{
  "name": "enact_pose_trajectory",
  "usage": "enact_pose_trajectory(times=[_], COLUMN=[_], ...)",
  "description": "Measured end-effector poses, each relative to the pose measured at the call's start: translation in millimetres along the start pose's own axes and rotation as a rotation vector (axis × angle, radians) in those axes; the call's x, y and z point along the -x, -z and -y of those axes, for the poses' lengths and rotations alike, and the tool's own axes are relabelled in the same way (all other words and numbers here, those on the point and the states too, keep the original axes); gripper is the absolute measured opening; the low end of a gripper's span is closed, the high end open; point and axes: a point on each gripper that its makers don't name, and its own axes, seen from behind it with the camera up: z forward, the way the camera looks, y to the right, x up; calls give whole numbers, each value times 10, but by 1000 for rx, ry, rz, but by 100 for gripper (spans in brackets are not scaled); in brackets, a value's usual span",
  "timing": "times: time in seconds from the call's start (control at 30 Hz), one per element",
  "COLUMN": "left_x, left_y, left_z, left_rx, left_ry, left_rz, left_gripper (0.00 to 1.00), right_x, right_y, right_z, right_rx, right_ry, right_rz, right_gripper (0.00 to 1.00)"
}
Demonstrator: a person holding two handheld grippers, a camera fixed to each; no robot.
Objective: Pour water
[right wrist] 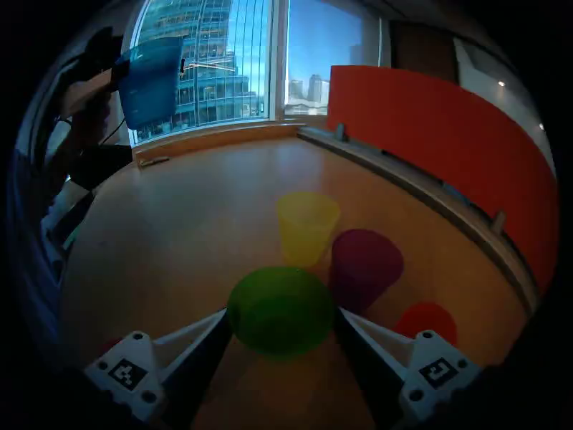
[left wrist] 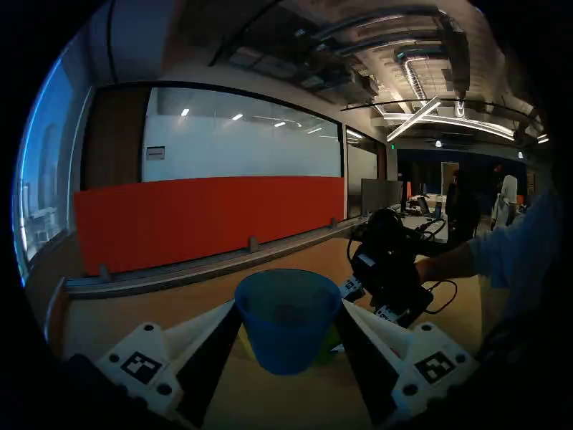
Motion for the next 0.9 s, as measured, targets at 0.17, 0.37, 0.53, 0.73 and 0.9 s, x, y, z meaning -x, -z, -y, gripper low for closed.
enact_pose_trajectory(times=[0.17,0.37,0.53,0.73,0.9], left_x=[9,38,51,72,99], left_y=[-13,-22,-26,-35,-47], left_z=[-11,-17,-1,4,1], left_rx=[1,2,-1,2,3], left_ry=[-1,1,3,6,6], left_rz=[3,8,11,13,16], left_gripper=[87,87,87,87,87], right_x=[2,9,14,-58,-154], right_y=[-3,14,36,103,239], right_z=[14,13,13,7,-20], right_rx=[-7,-6,-3,4,17], right_ry=[-9,-10,-10,-9,-7], right_rz=[-3,-8,-9,-29,-56], right_gripper=[91,91,91,91,91])
